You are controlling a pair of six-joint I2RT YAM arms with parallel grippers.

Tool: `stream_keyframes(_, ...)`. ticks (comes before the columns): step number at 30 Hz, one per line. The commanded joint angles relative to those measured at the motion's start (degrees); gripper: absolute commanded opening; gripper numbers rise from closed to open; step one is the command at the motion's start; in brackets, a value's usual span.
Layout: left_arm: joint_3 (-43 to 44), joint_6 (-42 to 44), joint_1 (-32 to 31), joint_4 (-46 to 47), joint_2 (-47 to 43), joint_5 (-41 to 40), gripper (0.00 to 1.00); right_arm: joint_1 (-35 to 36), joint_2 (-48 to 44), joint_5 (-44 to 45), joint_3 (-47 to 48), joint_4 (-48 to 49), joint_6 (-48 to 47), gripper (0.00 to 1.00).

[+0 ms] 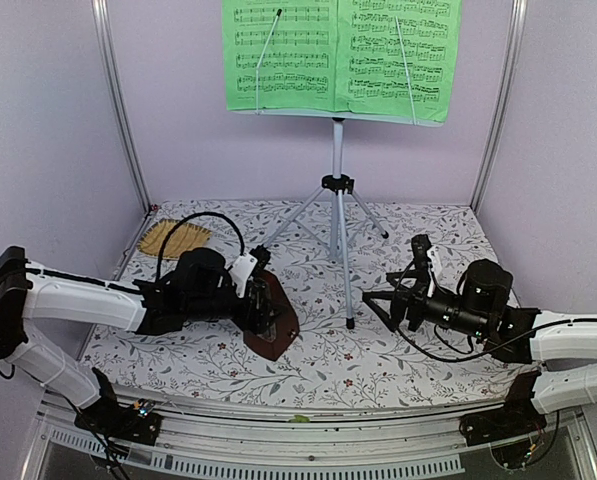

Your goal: Set up the instrument practice props

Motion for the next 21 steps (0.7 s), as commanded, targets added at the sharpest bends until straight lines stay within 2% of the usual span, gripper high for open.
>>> stream_keyframes(1,-0.78,0.76,-0.17,2.83,1.42,-0.69,0.85,0.27,-0.26,-0.62,-0.82,1.83,-0.66,0.99)
stream_keyframes(8,-4.02,0.46,-2.57,10.13,0.89,-6.86,0.85,0.27,-0.26,-0.13,-1.12,1.95,-0.39,0.99)
stream_keyframes(21,-7.54,4.9,-4.03,24.01,3.25,-8.01,0.79,0.29,-0.26,0.04,-0.92,1.43,-0.11,0.99)
